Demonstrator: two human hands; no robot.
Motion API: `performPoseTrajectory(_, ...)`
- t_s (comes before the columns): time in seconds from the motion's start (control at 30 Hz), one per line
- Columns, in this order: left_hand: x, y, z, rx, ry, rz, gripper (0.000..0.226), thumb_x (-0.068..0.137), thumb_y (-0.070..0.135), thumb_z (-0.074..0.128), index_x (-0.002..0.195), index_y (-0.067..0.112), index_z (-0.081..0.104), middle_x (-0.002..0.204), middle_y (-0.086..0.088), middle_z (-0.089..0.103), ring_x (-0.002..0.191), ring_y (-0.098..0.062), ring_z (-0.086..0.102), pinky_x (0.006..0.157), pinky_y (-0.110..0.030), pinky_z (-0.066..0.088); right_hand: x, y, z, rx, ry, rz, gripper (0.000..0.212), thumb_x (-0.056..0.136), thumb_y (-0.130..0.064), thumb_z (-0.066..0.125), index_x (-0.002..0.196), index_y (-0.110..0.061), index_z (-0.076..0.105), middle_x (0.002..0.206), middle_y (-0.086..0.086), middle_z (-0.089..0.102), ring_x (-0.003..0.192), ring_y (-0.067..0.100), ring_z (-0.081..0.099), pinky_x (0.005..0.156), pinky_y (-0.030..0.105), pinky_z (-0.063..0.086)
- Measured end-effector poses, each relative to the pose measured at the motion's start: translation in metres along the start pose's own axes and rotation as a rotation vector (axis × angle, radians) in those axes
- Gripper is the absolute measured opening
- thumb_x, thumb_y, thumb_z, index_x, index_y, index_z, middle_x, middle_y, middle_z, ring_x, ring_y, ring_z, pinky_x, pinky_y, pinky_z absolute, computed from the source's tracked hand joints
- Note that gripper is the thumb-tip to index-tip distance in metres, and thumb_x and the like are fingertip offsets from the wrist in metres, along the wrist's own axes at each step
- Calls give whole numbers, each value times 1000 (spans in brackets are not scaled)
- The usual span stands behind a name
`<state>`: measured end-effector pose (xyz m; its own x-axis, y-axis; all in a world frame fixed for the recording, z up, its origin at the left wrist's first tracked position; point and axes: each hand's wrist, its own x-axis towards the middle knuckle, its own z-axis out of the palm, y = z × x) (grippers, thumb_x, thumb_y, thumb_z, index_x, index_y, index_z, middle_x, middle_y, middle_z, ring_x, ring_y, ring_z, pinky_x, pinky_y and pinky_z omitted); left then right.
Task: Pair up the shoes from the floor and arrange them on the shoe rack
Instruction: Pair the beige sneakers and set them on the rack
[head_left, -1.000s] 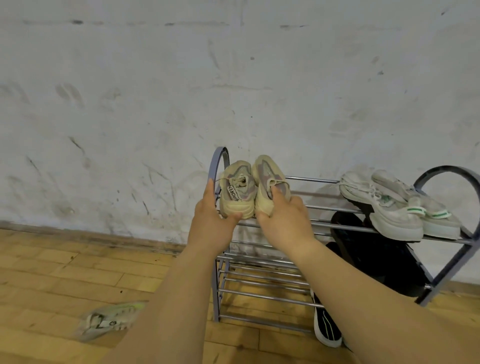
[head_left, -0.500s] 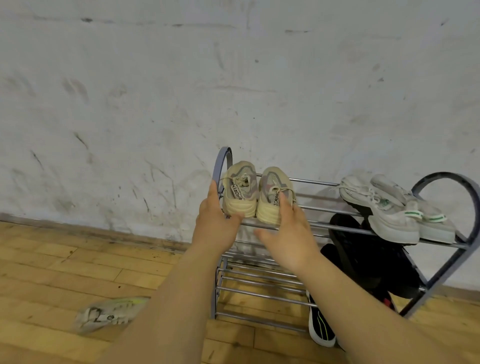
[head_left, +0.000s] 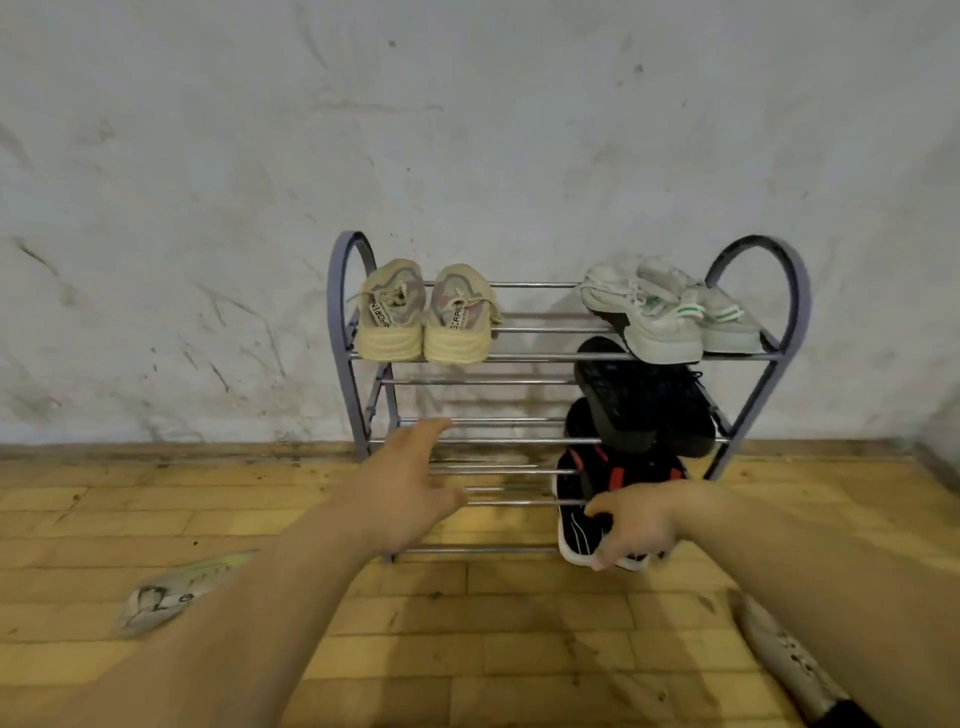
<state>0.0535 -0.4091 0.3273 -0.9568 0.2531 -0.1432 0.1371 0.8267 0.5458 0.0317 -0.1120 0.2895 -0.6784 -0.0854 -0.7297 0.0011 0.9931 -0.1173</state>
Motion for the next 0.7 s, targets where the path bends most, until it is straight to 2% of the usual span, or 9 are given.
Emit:
performPoseTrajectory(0.03, -2, 5, 6, 27, -57, 23, 86, 93, 54, 67, 162, 38, 18, 166, 2, 28, 145, -21, 40, 110, -34, 39, 0, 15, -1, -15, -3, 14, 101, 83, -66, 72, 164, -33, 22, 164, 0, 37, 132, 24, 53, 94, 31, 51)
performPoseTrajectory(0.1, -2, 20, 20, 73, -155, 69, 87, 92, 56, 68, 161, 36, 20, 166, 2, 29, 146, -20, 40, 114, -33, 38, -3, 42, -2, -60, -44, 35, 108, 77, -71, 72, 164, -34, 21, 166, 0, 34, 139, 26, 49, 107, 40, 50)
performPoseTrajectory(0.17, 0, 40, 36, 108, -224, 128, 86, 93, 55, 67, 162, 36, 19, 166, 1, 28, 147, -20, 38, 115, -32, 36, -17, 68, -6, -82, -83, 50, 104, 81, -71, 70, 165, -32, 22, 167, -1, 31, 146, 27, 42, 115, 45, 43)
performPoseTrajectory(0.23, 4, 62, 53, 143, -262, 189, 85, 94, 56, 65, 162, 37, 16, 168, 2, 24, 150, -20, 32, 115, -32, 32, -40, 97, -11, -74, -33, 29, 92, 90, -65, 66, 164, -30, 26, 166, -3, 33, 149, 24, 38, 114, 38, 38)
performPoseTrajectory(0.33, 9, 97, 79, 140, -269, 285, 80, 94, 58, 63, 160, 41, 20, 163, 7, 30, 148, -17, 34, 112, -30, 34, -62, 157, -1, 138, 95, 56, 80, 92, -58, 69, 159, -33, 34, 155, -1, 47, 135, 23, 50, 103, 32, 40)
performPoseTrajectory(0.4, 17, 124, 97, 114, -259, 334, 79, 92, 62, 62, 159, 41, 24, 158, 11, 35, 144, -15, 40, 112, -31, 38, -62, 204, 26, 323, 168, 123, 81, 88, -58, 73, 157, -34, 37, 151, 2, 51, 130, 22, 53, 101, 31, 42)
performPoseTrajectory(0.47, 25, 154, 115, 90, -246, 375, 78, 93, 62, 61, 159, 39, 26, 156, 12, 38, 140, -13, 44, 111, -32, 40, -52, 251, 64, 443, 187, 210, 87, 86, -58, 75, 158, -33, 34, 154, 5, 48, 134, 23, 51, 102, 31, 44)
performPoseTrajectory(0.6, 43, 212, 156, 40, -312, 427, 75, 93, 63, 61, 156, 41, 29, 153, 13, 41, 134, -11, 49, 105, -33, 44, -22, 329, 153, 624, 9, 349, 105, 84, -61, 76, 165, -30, 17, 168, 7, 29, 149, 28, 37, 114, 41, 41)
performPoseTrajectory(0.7, 58, 252, 193, 2, -414, 447, 71, 92, 63, 61, 154, 46, 32, 154, 17, 38, 135, -8, 46, 105, -29, 40, 7, 356, 220, 707, -4, 461, 117, 82, -59, 76, 167, -23, 4, 169, 11, 26, 146, 33, 40, 112, 43, 44)
